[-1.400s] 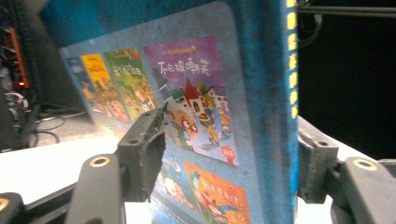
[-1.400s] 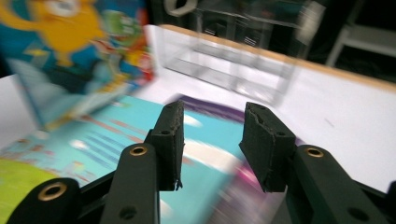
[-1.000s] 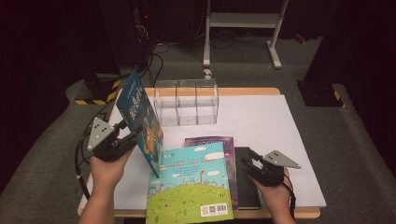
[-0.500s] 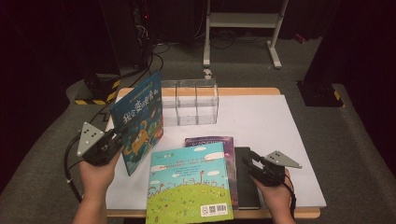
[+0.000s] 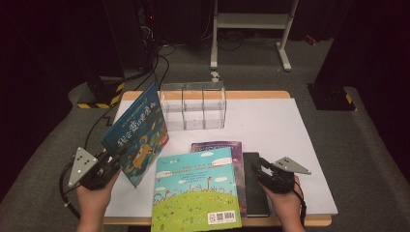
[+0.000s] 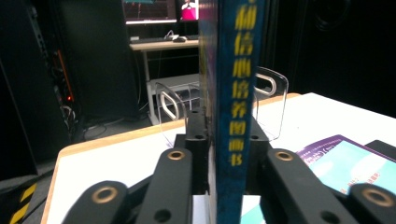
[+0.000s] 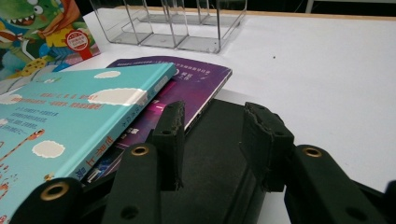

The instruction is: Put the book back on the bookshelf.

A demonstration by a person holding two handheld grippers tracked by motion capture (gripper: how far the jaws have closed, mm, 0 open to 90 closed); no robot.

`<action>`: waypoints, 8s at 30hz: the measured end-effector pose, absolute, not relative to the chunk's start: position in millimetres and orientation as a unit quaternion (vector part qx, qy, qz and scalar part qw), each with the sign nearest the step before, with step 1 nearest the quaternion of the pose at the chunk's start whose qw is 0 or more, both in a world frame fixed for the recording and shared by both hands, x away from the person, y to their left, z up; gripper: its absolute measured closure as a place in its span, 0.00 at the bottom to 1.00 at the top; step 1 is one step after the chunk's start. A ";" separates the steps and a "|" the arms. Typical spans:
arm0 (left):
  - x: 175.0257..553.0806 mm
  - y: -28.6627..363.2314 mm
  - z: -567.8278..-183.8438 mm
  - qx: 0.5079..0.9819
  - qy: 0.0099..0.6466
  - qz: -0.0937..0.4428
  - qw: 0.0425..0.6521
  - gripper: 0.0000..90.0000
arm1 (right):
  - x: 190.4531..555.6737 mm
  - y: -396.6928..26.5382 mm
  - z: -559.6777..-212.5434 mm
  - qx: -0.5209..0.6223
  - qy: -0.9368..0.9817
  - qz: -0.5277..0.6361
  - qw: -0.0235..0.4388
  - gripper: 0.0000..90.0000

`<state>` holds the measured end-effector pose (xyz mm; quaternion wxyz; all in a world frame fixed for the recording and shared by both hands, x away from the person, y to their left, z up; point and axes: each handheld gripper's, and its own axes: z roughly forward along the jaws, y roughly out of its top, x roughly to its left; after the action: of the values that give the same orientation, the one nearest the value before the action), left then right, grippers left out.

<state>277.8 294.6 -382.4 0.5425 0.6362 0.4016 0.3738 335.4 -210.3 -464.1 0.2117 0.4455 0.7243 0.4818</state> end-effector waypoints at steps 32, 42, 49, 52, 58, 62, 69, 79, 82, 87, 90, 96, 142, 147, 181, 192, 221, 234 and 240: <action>313.9 301.6 -360.1 0.660 0.404 0.341 0.534 0.85 | 334.6 -218.7 -473.3 0.447 0.741 0.450 0.220 0.59; 323.0 284.0 -347.5 0.663 0.411 0.342 0.523 0.92 | 327.9 -230.1 -478.0 0.462 0.721 0.474 0.207 0.61; 346.0 268.9 -328.7 0.663 0.419 0.345 0.517 0.92 | 327.7 -233.8 -477.9 0.461 0.718 0.479 0.205 0.62; 356.0 262.5 -317.9 0.655 0.422 0.351 0.519 0.92 | 327.1 -236.7 -476.7 0.461 0.716 0.482 0.206 0.62; 382.5 251.6 -308.8 0.633 0.439 0.364 0.524 0.92 | 326.7 -241.6 -475.1 0.464 0.711 0.487 0.205 0.63; 405.6 241.2 -312.3 0.618 0.454 0.372 0.523 0.92 | 326.7 -243.1 -474.4 0.462 0.710 0.490 0.208 0.63; 433.7 225.5 -322.2 0.601 0.467 0.387 0.520 0.92 | 325.5 -244.6 -473.5 0.461 0.708 0.493 0.208 0.64; 461.0 211.1 -338.5 0.590 0.479 0.414 0.501 0.92 | 325.8 -247.7 -473.3 0.465 0.703 0.500 0.201 0.64; 464.6 208.0 -343.5 0.585 0.483 0.420 0.499 0.92 | 326.1 -247.4 -473.8 0.464 0.704 0.499 0.201 0.64; 468.0 208.3 -348.0 0.574 0.486 0.421 0.507 0.92 | 326.3 -247.1 -474.3 0.463 0.705 0.499 0.199 0.64; 464.2 208.4 -351.3 0.576 0.481 0.429 0.503 0.92 | 326.3 -246.0 -474.9 0.462 0.707 0.499 0.196 0.64; 455.3 207.4 -354.8 0.587 0.475 0.449 0.478 0.89 | 326.3 -243.2 -475.3 0.459 0.711 0.497 0.192 0.64; 466.8 208.7 -358.4 0.580 0.485 0.488 0.437 0.83 | 327.0 -242.5 -477.5 0.460 0.711 0.498 0.184 0.64; 467.5 210.7 -358.3 0.578 0.490 0.474 0.448 0.77 | 327.1 -241.6 -478.0 0.460 0.713 0.496 0.183 0.64; 402.0 245.3 -383.9 0.634 0.493 0.323 0.501 0.35 | 323.5 -231.3 -478.9 0.440 0.729 0.489 0.190 0.54; 359.7 259.8 -438.7 0.677 0.504 0.267 0.466 0.36 | 322.1 -227.7 -477.7 0.426 0.736 0.490 0.193 0.53; 289.7 233.7 -508.7 0.718 0.528 0.116 0.439 0.26 | 308.7 -161.6 -459.7 0.361 0.794 0.453 0.183 0.52; 284.0 236.2 -510.0 0.706 0.535 0.105 0.452 0.22 | 310.3 -158.8 -463.8 0.366 0.804 0.431 0.185 0.57; 284.4 233.0 -509.8 0.708 0.533 0.096 0.453 0.21 | 309.5 -158.3 -464.0 0.362 0.805 0.430 0.189 0.58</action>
<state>284.4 233.0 -509.8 0.4533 0.7080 0.5330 0.0958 309.5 -158.3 -464.0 0.1889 0.3623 0.8052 0.4298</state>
